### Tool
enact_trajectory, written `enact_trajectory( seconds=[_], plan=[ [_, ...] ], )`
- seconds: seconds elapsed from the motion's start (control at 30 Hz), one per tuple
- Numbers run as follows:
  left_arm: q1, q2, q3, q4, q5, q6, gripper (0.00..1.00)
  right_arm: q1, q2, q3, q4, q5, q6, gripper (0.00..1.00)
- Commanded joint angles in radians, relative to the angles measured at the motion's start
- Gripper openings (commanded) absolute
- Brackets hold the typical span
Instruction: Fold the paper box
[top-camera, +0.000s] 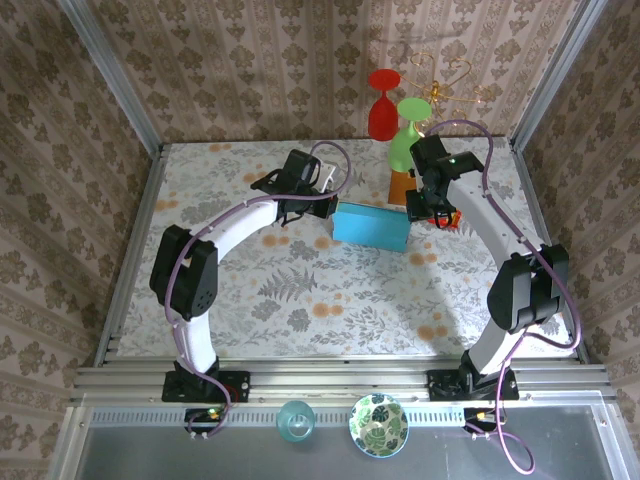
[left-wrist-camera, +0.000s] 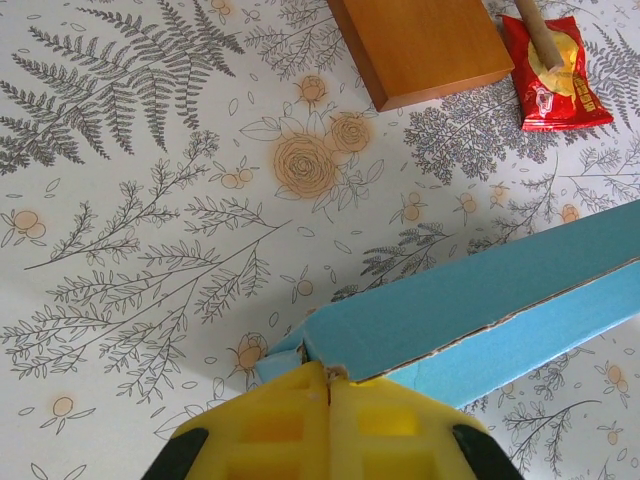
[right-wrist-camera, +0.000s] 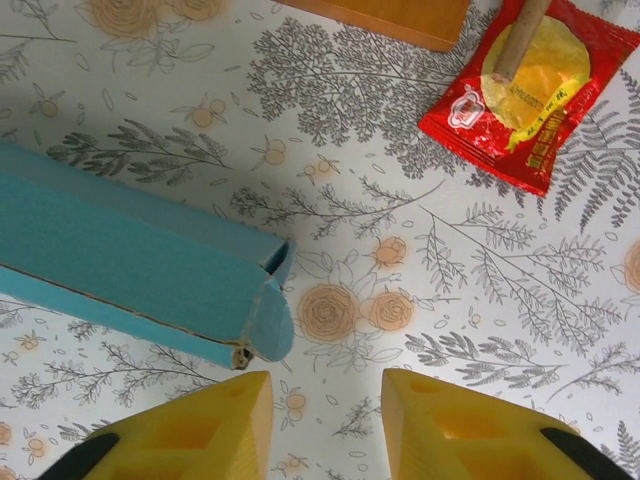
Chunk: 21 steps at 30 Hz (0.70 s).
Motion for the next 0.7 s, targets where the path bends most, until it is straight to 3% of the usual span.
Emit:
enact_trajectory(
  seconds=[0.0, 0.67],
  plan=[
    [-0.016, 0.065, -0.022, -0.177, -0.002, 0.022, 0.00, 0.006, -0.014, -0.015, 0.020, -0.023, -0.009, 0.38],
    [-0.016, 0.067, -0.013, -0.183, 0.002, 0.026, 0.00, 0.012, 0.024, -0.060, 0.088, -0.054, 0.019, 0.39]
  ],
)
